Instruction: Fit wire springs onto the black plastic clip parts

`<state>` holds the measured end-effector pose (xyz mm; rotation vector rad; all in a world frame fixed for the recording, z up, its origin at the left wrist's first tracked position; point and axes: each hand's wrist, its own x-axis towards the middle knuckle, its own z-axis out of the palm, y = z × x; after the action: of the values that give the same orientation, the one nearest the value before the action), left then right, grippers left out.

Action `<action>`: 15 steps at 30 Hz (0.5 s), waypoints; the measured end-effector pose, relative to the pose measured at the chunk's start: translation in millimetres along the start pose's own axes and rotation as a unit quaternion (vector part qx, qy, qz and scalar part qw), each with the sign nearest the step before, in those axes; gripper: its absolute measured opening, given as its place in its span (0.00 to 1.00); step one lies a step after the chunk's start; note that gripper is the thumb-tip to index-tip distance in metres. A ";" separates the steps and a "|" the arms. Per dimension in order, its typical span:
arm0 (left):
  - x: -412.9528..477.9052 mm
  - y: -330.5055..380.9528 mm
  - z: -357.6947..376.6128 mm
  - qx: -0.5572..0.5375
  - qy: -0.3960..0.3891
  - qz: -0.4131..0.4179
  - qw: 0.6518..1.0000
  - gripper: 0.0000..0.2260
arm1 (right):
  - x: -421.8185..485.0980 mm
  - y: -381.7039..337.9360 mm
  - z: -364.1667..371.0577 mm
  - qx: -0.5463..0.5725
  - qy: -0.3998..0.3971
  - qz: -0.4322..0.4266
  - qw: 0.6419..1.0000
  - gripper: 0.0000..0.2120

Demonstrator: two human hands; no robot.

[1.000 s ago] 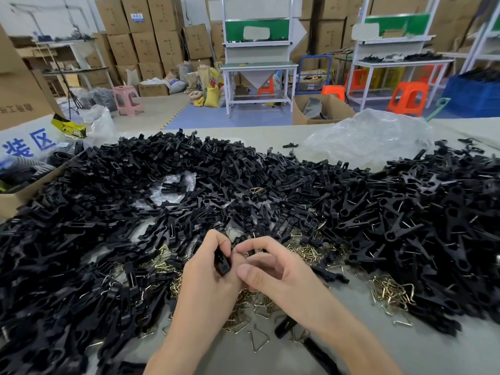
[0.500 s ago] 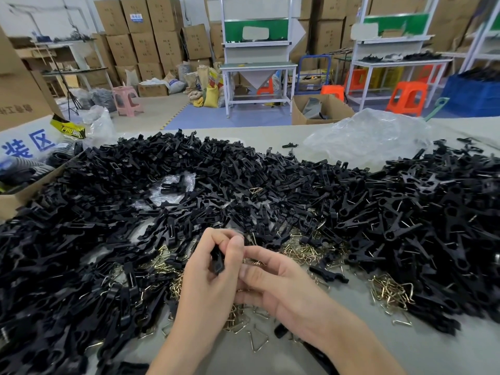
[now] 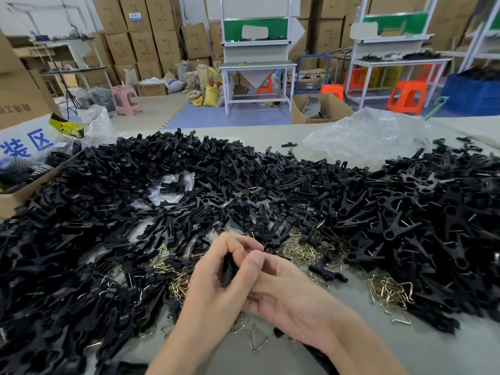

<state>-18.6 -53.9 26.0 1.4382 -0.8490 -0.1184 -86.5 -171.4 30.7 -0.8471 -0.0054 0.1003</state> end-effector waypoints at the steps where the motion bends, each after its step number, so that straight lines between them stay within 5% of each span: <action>1: -0.5 -0.1 -0.8 -0.005 -0.003 -0.005 1.000 0.11 | 0.4 1.0 0.4 -0.004 -0.002 0.001 1.000 0.12; 7: 0.8 0.3 -7.8 0.009 -0.060 -0.010 0.998 0.07 | -0.4 2.0 -2.5 -0.049 -0.006 0.023 0.999 0.05; 15: 2.2 2.1 -7.8 0.047 -0.030 -0.015 0.998 0.12 | -3.3 -1.3 -7.6 0.003 -0.001 0.033 0.999 0.21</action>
<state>-13.4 -48.4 29.6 1.5415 -0.8923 -0.1469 -89.3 -178.2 26.7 -0.8410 0.0203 0.1638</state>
